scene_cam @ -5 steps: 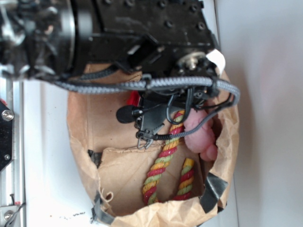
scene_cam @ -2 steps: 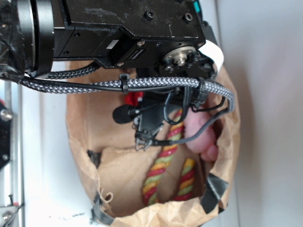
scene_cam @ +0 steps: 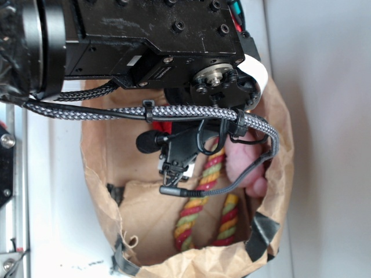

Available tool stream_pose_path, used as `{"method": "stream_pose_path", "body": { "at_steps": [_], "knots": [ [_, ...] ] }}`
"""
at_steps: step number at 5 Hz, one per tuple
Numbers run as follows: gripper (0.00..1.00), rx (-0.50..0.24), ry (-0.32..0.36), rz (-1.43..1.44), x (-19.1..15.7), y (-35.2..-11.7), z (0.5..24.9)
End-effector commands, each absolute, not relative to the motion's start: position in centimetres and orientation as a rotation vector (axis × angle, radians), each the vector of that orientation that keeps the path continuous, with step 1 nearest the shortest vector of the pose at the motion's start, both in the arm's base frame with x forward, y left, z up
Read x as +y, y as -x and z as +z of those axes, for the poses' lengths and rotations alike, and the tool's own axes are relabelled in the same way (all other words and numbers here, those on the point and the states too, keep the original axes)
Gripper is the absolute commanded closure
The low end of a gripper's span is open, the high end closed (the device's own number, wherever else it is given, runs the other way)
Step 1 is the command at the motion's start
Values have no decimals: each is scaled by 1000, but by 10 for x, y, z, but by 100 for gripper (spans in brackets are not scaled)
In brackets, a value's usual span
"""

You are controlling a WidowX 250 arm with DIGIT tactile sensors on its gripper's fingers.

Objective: Grab the red paper.

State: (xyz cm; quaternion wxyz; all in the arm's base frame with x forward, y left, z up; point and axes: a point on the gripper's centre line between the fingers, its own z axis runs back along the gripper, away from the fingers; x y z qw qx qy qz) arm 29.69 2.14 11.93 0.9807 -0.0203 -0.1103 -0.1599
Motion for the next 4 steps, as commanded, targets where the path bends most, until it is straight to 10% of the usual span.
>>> {"method": "stream_pose_path", "body": {
  "at_steps": [1, 4],
  "knots": [
    [0, -233, 1, -325, 11, -305, 108],
    [0, -218, -43, -347, 28, -331, 79]
  ]
}}
